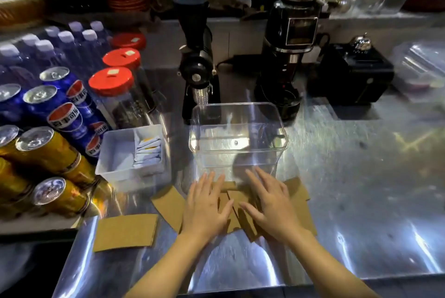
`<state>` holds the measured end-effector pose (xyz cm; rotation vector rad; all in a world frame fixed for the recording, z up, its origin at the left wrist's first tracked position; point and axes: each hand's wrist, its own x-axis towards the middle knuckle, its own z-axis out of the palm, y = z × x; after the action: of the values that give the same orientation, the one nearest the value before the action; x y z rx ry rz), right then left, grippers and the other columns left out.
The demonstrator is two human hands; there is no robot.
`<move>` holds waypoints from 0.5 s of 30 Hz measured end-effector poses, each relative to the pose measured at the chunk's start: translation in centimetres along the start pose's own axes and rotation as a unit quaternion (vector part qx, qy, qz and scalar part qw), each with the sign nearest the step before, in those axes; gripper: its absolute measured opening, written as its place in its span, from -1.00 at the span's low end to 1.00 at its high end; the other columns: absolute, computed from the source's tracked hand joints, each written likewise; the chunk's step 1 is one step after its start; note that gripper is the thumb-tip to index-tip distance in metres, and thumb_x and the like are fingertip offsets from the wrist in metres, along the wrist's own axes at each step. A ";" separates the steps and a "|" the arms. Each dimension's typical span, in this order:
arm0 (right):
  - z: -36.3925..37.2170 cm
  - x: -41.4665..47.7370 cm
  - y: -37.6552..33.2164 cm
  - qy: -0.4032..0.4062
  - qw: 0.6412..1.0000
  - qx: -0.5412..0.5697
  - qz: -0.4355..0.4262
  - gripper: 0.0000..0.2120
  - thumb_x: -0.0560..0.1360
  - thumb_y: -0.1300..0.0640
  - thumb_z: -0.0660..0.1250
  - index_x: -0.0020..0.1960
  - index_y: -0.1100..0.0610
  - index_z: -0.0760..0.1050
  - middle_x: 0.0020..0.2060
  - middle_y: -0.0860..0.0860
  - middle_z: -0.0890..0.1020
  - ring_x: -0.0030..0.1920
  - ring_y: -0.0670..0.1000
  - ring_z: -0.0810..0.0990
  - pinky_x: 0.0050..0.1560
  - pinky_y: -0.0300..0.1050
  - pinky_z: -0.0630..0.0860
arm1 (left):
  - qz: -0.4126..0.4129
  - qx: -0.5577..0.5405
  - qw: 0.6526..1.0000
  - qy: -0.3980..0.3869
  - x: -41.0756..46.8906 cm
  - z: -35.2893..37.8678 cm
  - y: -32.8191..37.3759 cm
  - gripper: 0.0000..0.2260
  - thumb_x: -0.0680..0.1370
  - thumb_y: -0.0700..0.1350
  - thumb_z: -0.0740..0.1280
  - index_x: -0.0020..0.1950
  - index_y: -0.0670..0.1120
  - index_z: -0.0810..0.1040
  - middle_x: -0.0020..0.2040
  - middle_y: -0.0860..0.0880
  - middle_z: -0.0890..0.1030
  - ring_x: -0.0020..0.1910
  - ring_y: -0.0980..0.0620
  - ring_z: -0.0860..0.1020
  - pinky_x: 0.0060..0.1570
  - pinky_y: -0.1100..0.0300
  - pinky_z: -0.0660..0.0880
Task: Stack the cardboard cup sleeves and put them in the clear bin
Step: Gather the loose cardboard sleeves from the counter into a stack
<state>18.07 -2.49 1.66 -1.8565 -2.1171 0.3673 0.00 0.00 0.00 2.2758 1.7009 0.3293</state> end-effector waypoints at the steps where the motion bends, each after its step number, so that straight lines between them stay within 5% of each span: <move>1: 0.4 -0.3 0.0 -0.023 1.000 -0.001 0.010 -0.32 0.45 -0.27 0.12 0.47 -0.12 -0.04 0.50 0.01 0.14 0.47 -0.02 0.11 0.37 -0.08 0.06 | 0.006 0.011 1.000 -0.015 -0.1 0.3 -0.1 -0.43 0.51 0.23 0.08 0.48 0.04 0.17 0.51 -0.05 0.26 0.50 -0.02 0.14 0.47 0.08 -0.08; 10: 2.2 -0.6 -0.5 -0.064 0.991 -0.045 0.108 -0.22 0.33 -0.36 0.22 0.39 0.05 0.18 0.18 0.03 0.45 0.18 0.07 0.36 0.15 -0.07 0.27 | 0.038 0.067 0.996 -0.037 -0.8 2.1 -0.8 -0.40 0.52 0.23 0.03 0.47 -0.06 0.21 0.51 -0.12 0.26 0.47 -0.09 0.22 0.46 0.02 0.08; 15: 1.5 0.1 -1.2 -0.075 0.979 0.055 0.179 -0.34 0.32 -0.18 0.40 0.28 0.11 0.26 0.09 0.07 0.46 0.12 0.11 0.46 0.03 -0.05 0.40 | 0.040 0.065 0.997 -0.025 -1.0 2.1 -0.7 -0.41 0.52 0.23 0.01 0.47 -0.06 0.22 0.50 -0.12 0.28 0.46 -0.08 0.24 0.46 0.02 0.08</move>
<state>16.37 -2.58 0.75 -2.2022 -1.7991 0.7108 -0.17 -0.97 -2.21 2.4292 1.6540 0.1820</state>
